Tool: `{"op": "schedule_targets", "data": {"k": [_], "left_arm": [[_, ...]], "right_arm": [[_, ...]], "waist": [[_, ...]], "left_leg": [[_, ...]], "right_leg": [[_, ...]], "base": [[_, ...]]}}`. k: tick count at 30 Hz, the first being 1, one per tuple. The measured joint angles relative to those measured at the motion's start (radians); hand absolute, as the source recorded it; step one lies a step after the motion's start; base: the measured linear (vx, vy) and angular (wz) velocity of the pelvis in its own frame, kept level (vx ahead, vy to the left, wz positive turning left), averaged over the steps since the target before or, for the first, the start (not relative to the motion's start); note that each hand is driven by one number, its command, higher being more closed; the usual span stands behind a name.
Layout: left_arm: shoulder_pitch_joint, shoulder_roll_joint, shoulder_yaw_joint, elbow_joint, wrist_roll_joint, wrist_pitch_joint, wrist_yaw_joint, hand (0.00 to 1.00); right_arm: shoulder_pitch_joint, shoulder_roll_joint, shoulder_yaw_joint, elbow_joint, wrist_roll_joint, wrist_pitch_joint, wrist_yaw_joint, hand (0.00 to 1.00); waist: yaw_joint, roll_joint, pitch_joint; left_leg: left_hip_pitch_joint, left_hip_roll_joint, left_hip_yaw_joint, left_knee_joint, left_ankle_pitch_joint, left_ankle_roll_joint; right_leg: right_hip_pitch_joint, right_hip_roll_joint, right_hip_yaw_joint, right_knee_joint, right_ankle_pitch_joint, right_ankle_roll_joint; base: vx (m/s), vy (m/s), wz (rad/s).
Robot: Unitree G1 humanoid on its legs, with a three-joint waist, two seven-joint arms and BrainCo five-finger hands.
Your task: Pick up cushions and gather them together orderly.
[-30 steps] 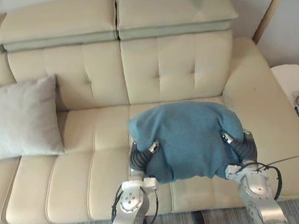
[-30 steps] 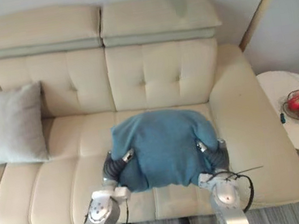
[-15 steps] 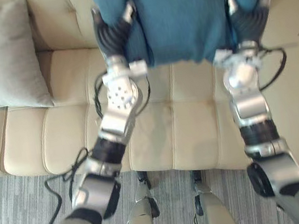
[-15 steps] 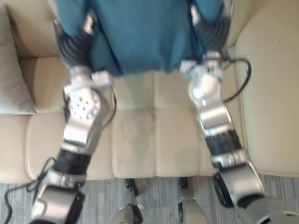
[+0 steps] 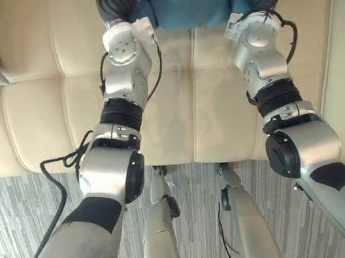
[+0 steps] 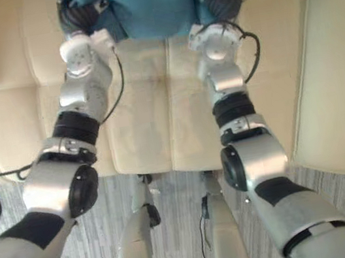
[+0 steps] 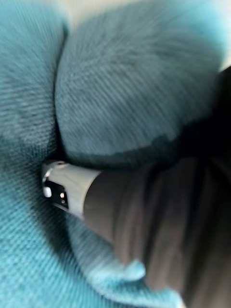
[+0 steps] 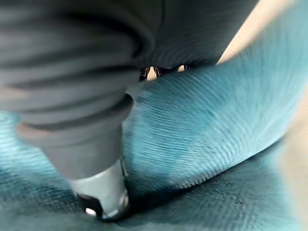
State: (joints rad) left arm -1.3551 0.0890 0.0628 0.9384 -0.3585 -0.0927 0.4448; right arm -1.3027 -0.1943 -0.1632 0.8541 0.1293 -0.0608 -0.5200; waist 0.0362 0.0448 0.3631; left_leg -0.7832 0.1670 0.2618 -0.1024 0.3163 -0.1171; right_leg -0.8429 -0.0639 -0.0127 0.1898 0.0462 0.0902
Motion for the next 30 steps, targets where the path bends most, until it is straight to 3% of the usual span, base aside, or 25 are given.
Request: {"op": "schedule_targets", "data": {"k": [3,8,17,23,26,30], "left_arm": [[0.099,-0.038,0.013,-0.027,0.001,-0.030,-0.004,0.00],[0.144,-0.043,0.003,-0.064,0.002,-0.034,-0.036,0.00],[0.241,0.052,0.035,-0.107,-0.002,-0.042,-0.054,0.00],[0.440,0.119,0.022,-0.266,-0.036,-0.067,-0.062,0.00],[0.637,0.155,-0.021,-0.352,-0.035,-0.075,-0.102,0.00],[0.884,0.122,-0.062,-0.403,-0.013,-0.075,-0.153,0.00]], "right_arm": [[0.042,0.007,-0.024,-0.002,0.028,-0.008,0.010,0.00],[0.108,0.012,-0.034,-0.016,0.039,-0.044,0.032,0.00],[0.282,0.016,-0.041,-0.139,0.070,-0.062,0.090,0.00],[0.582,-0.063,-0.063,-0.347,0.089,-0.070,0.138,0.00],[0.790,-0.085,-0.055,-0.457,0.089,-0.079,0.205,0.00],[1.034,-0.046,-0.040,-0.524,0.065,-0.085,0.268,0.00]], "waist": [[-0.001,0.000,0.010],[-0.002,0.000,0.010],[-0.002,-0.004,0.012],[-0.003,-0.011,0.008],[-0.004,-0.038,-0.007],[-0.004,-0.072,-0.027]], "left_leg": [[0.001,-0.002,-0.002,0.000,0.000,0.000],[0.014,-0.003,-0.025,0.000,0.000,0.000],[0.069,-0.003,-0.015,0.000,-0.001,0.000],[0.195,-0.005,-0.011,0.000,-0.042,0.024],[0.273,-0.010,0.002,0.000,-0.062,0.028],[0.372,-0.020,0.003,0.001,-0.076,0.035]], "right_leg": [[-0.012,-0.003,-0.004,0.032,-0.012,-0.014],[-0.013,-0.011,-0.025,0.101,-0.059,-0.027],[0.007,-0.010,-0.017,0.153,-0.068,-0.031],[0.133,-0.010,-0.022,0.158,-0.093,-0.028],[0.205,-0.014,-0.013,0.155,-0.108,-0.024],[0.306,-0.024,-0.013,0.151,-0.134,-0.021]], "base": [[-0.02,0.001,0.07],[-0.01,-0.009,0.19],[-0.02,-0.039,-0.03],[-0.02,-0.060,0.02],[0.01,-0.048,-0.04],[0.08,-0.063,0.03]]}}
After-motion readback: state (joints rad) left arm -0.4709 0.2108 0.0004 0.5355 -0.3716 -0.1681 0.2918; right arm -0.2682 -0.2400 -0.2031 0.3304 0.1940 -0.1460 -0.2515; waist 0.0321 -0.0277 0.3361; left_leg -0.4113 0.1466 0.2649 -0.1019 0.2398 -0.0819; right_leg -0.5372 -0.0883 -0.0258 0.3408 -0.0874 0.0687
